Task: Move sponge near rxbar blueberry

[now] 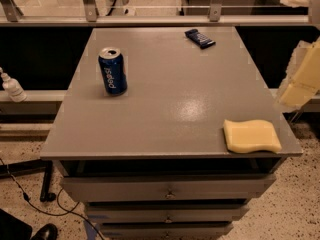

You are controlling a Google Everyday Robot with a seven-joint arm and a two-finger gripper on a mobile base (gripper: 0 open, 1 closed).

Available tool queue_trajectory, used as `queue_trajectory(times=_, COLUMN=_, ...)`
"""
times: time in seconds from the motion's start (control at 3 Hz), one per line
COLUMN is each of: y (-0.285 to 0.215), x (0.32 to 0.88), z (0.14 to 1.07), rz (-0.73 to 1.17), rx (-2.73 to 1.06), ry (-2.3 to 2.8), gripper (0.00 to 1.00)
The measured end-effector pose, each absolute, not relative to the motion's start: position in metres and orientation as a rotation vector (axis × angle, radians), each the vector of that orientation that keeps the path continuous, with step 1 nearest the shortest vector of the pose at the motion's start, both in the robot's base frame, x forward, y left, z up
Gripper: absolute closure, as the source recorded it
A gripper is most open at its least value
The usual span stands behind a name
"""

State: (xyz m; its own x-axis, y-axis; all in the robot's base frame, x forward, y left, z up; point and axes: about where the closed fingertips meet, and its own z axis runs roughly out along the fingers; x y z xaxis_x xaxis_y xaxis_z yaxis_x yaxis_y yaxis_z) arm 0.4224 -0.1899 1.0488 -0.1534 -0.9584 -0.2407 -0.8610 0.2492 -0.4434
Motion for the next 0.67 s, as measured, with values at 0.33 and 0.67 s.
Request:
queue_trajectory(times=0.33, y=-0.188, x=0.421, z=1.052, rz=-0.283, rx=-1.652, ry=2.050, gripper=0.00)
queue_trajectory(times=0.67, y=-0.195, x=0.425, z=1.041, rz=-0.286, rx=-1.654, ry=2.035, gripper=0.00)
